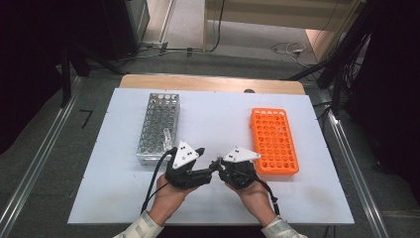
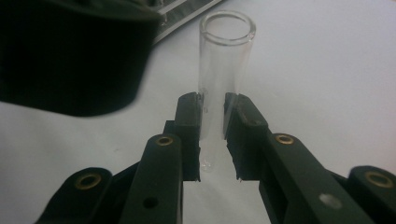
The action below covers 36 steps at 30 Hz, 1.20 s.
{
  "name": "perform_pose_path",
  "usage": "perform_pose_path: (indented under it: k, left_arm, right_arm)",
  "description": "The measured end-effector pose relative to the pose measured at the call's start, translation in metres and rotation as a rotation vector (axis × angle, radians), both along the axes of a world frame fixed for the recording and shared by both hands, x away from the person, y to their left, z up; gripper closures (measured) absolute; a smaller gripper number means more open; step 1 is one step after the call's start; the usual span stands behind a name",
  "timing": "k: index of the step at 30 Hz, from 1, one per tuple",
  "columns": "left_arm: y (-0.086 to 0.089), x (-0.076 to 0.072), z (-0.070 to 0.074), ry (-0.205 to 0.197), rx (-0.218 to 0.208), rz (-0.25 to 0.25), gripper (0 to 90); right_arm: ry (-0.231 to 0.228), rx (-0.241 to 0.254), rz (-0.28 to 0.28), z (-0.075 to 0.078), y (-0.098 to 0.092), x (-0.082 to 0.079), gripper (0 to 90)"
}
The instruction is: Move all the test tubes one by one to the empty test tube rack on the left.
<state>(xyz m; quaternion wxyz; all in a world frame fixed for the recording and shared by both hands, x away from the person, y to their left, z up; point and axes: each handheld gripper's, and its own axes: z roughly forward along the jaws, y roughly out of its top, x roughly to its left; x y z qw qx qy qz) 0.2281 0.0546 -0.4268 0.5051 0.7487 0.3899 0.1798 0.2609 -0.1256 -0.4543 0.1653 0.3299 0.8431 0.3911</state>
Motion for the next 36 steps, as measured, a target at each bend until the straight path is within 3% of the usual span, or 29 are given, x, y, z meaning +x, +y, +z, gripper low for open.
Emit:
perform_pose_path:
  k: [3,10,19,24,30,36]
  left_arm:
    - [-0.005,0.001,-0.002,-0.001,0.005,-0.018,46.4]
    - [-0.01,0.0,-0.006,-0.025,0.068,-0.029,67.1]
    - [-0.012,0.001,-0.008,-0.031,0.092,-0.025,74.7]
    - [-0.011,0.004,-0.008,-0.032,0.099,-0.01,74.9]
    - [-0.006,0.012,-0.005,-0.014,0.062,0.024,75.0]
    - [0.0,0.025,0.002,0.001,0.032,0.059,75.0]
  right_arm:
    - [0.005,0.0,0.015,-0.001,0.004,-0.002,72.8]
    - [0.01,0.009,0.038,-0.001,0.007,-0.007,72.7]
    - [0.016,0.014,0.044,0.0,0.007,-0.008,72.3]
    - [0.011,0.007,0.042,-0.001,0.002,-0.007,57.8]
    - [0.006,0.024,0.0,0.001,-0.015,-0.002,40.1]
    - [0.009,0.045,-0.045,0.003,-0.034,0.002,36.9]
